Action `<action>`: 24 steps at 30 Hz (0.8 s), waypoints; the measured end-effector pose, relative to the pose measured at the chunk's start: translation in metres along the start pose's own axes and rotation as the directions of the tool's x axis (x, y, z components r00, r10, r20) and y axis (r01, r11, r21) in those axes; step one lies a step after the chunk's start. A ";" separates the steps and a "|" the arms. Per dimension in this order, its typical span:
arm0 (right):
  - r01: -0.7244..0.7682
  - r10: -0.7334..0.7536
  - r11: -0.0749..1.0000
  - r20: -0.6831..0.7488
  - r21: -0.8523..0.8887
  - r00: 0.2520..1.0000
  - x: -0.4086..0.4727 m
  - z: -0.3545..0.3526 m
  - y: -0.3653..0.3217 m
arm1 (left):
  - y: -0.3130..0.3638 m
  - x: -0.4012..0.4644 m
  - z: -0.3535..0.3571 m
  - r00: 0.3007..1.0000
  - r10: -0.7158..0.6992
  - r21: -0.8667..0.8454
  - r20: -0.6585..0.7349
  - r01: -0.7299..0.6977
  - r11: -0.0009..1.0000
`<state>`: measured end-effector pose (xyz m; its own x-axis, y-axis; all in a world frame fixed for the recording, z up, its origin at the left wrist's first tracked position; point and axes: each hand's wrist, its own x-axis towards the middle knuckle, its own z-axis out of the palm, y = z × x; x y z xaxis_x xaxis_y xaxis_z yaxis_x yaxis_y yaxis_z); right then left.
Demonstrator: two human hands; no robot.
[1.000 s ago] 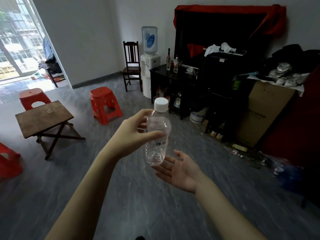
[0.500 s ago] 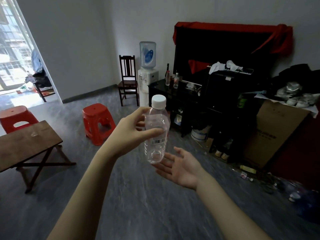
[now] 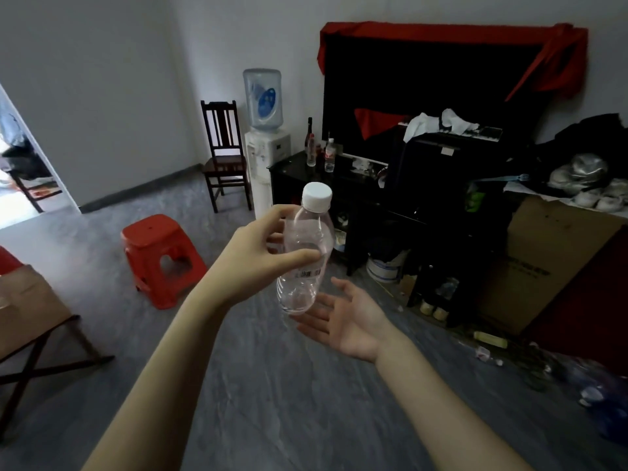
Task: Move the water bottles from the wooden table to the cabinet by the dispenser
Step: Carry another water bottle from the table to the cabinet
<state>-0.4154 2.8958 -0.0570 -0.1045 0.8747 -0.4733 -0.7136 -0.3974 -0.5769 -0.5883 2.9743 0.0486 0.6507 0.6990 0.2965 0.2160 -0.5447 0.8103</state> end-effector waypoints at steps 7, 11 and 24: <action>0.003 -0.002 1.000 0.032 -0.025 0.999 0.084 -0.027 -0.109 | -0.044 0.129 0.003 1.000 -0.027 -0.042 -0.016 0.027 0.999; 0.012 -0.011 0.999 0.022 -0.044 1.000 0.132 -0.035 -0.163 | -0.070 0.191 0.002 0.998 -0.053 -0.053 -0.020 0.052 0.997; -0.040 0.041 0.999 0.038 -0.027 0.998 0.316 -0.037 -0.274 | -0.179 0.369 -0.039 0.996 -0.075 -0.013 -0.052 0.075 0.997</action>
<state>-0.2269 3.2703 -0.0732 -0.1599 0.8677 -0.4706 -0.6901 -0.4392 -0.5753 -0.4149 3.3471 0.0328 0.5937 0.7613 0.2607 0.2542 -0.4848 0.8369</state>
